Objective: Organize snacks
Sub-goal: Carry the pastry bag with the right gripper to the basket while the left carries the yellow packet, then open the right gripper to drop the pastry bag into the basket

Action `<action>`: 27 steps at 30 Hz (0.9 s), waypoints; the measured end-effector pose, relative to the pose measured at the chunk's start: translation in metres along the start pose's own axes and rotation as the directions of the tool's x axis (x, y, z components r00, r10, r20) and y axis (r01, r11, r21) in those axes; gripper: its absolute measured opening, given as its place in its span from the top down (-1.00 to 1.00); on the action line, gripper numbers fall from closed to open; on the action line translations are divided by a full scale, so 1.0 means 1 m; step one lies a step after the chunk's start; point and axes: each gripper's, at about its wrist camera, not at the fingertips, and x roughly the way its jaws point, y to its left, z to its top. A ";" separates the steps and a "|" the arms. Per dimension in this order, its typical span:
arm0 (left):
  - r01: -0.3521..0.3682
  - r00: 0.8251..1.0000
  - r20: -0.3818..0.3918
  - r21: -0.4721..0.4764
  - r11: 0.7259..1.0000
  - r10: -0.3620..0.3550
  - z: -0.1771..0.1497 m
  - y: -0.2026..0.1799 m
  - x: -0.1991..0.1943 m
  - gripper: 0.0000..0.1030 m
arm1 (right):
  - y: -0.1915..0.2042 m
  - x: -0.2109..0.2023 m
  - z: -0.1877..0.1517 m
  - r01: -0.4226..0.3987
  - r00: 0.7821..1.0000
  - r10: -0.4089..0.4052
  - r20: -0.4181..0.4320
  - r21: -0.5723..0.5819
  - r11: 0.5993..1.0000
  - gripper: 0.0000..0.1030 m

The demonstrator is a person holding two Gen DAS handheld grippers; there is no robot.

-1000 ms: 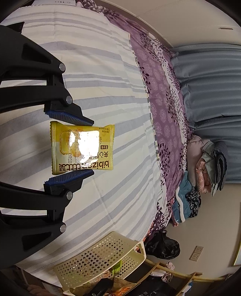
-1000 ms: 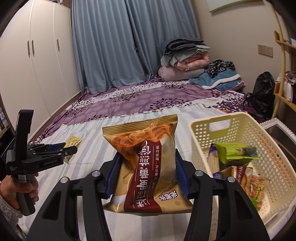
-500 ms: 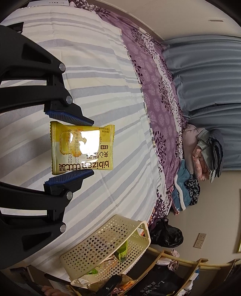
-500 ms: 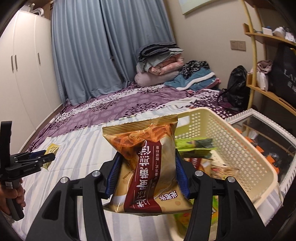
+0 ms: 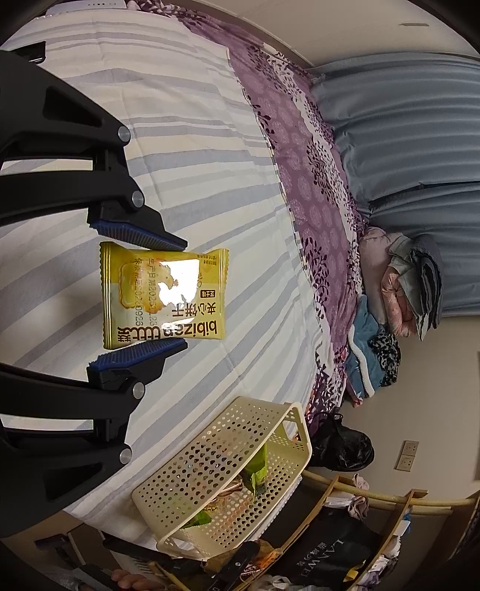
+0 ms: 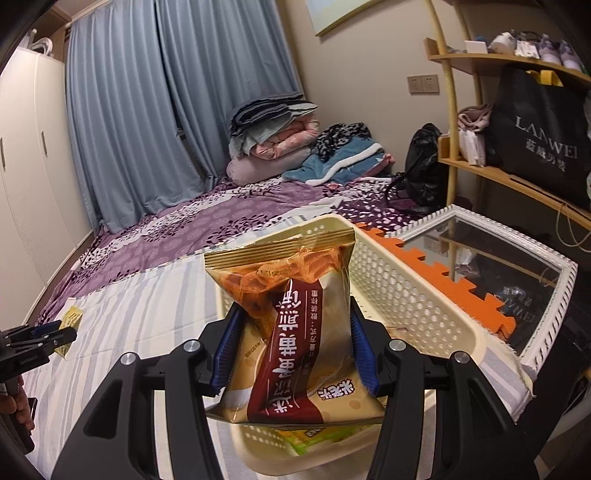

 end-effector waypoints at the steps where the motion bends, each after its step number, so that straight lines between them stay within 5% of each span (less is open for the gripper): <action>1: 0.004 1.000 -0.002 0.001 1.000 -0.004 0.000 -0.001 0.001 0.05 | -0.006 0.000 0.000 0.009 1.000 -0.009 0.000 0.008 1.000 -0.04; 27: 0.031 0.999 -0.029 0.012 0.999 -0.031 -0.005 -0.010 0.011 0.05 | -0.037 0.051 -0.001 0.059 0.990 -0.050 -0.135 0.068 0.996 -0.14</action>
